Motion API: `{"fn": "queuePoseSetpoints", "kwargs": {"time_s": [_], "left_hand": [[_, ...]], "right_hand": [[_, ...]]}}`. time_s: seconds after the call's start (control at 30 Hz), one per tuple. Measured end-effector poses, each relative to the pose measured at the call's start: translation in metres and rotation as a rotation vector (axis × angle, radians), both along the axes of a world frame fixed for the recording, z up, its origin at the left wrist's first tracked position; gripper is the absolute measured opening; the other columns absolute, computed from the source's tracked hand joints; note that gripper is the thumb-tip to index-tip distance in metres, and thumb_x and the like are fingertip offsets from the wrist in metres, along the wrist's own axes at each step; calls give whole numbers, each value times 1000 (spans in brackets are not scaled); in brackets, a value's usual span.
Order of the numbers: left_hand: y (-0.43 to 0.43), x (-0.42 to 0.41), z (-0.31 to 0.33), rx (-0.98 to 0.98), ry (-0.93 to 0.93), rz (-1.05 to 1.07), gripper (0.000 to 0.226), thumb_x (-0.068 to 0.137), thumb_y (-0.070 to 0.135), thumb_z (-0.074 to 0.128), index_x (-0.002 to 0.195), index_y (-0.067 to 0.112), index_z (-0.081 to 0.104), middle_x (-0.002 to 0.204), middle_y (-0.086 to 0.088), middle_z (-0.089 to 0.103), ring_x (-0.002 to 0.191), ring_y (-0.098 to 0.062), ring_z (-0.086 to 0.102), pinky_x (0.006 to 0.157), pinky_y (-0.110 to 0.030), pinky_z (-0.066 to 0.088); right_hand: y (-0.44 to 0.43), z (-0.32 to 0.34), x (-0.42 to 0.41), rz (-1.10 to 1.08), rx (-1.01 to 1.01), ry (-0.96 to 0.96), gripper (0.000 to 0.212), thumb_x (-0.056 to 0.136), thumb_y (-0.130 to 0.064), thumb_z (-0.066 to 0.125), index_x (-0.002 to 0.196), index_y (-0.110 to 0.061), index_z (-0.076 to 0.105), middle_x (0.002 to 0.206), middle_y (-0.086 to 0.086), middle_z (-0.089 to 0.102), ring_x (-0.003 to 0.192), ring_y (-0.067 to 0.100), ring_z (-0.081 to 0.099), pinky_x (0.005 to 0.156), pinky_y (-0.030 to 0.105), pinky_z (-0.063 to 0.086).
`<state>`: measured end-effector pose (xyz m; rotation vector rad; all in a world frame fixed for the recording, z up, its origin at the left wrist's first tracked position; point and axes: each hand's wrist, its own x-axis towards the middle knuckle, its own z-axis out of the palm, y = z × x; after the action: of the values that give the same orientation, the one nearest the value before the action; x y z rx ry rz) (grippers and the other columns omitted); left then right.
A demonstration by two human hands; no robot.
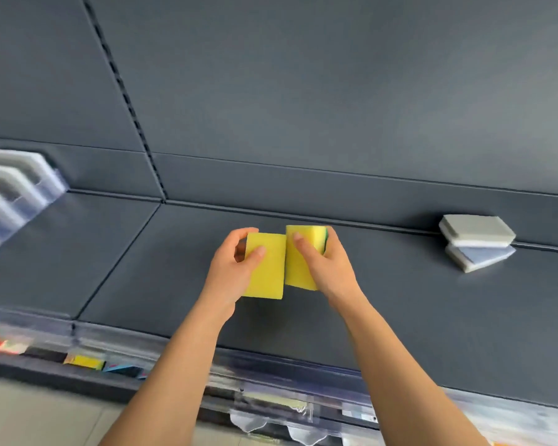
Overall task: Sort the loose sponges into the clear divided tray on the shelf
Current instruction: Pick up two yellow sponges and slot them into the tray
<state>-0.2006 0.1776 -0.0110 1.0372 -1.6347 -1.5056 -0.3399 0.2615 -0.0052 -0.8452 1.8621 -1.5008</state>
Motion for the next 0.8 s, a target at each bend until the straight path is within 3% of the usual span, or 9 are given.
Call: {"fn": "queuePoseSetpoints", "kwargs": {"time_s": [0.1, 0.2, 0.3, 0.37, 0.47, 0.57, 0.63, 0.8], "left_hand": [[-11, 51, 2, -1, 27, 68, 26, 89, 14, 61, 99, 38, 59, 101, 5, 62, 89, -12, 58, 77, -30, 49], [-21, 107, 3, -9, 46, 139, 28, 88, 11, 63, 97, 38, 60, 96, 7, 63, 84, -7, 59, 69, -21, 49], [-32, 171, 3, -18, 60, 208, 29, 86, 8, 64, 95, 35, 61, 92, 6, 64, 79, -4, 60, 62, -14, 48], [-38, 210, 3, -17, 53, 241, 29, 85, 8, 65, 95, 35, 61, 94, 3, 65, 81, -5, 60, 65, -15, 48], [-48, 277, 2, -7, 54, 283, 30, 84, 9, 66, 95, 36, 62, 102, -3, 64, 91, -13, 60, 72, -24, 48], [-58, 332, 1, -20, 49, 316, 30, 84, 9, 67, 95, 37, 63, 104, -4, 65, 94, -16, 60, 76, -27, 49], [-65, 366, 0, -22, 47, 338, 30, 84, 9, 67, 96, 37, 62, 103, -3, 65, 92, -15, 61, 73, -26, 49], [-87, 433, 4, -27, 60, 409, 31, 84, 10, 67, 98, 37, 61, 100, 3, 64, 87, -8, 60, 62, -17, 45]], "right_hand": [[-20, -1, 43, 57, -26, 47, 27, 86, -40, 61, 84, -20, 43, 77, -6, 53, 65, 9, 50, 57, 23, 44], [-40, -1, 89, 111, -74, 91, 24, 84, -34, 64, 80, -19, 45, 72, -7, 50, 62, 9, 45, 56, 23, 39], [-60, 0, 146, 168, -126, 103, 19, 84, -29, 67, 97, -28, 53, 83, -9, 55, 72, 8, 50, 64, 21, 41], [-71, -2, 182, 200, -161, 87, 30, 84, -29, 67, 108, -37, 51, 87, -8, 55, 76, 7, 50, 66, 19, 43], [-89, -6, 246, 255, -208, 97, 26, 84, -26, 68, 102, -39, 54, 76, -11, 53, 65, 1, 46, 58, 12, 40], [-107, -10, 297, 284, -212, 96, 23, 82, -25, 70, 97, -37, 57, 75, -12, 57, 64, 0, 48, 59, 15, 42], [-119, -13, 329, 307, -202, 97, 23, 82, -26, 71, 98, -37, 58, 76, -12, 58, 66, 2, 50, 61, 18, 44], [-148, -10, 392, 377, -214, 94, 24, 81, -25, 72, 99, -35, 60, 82, -10, 61, 70, -1, 53, 60, 11, 44]]}}
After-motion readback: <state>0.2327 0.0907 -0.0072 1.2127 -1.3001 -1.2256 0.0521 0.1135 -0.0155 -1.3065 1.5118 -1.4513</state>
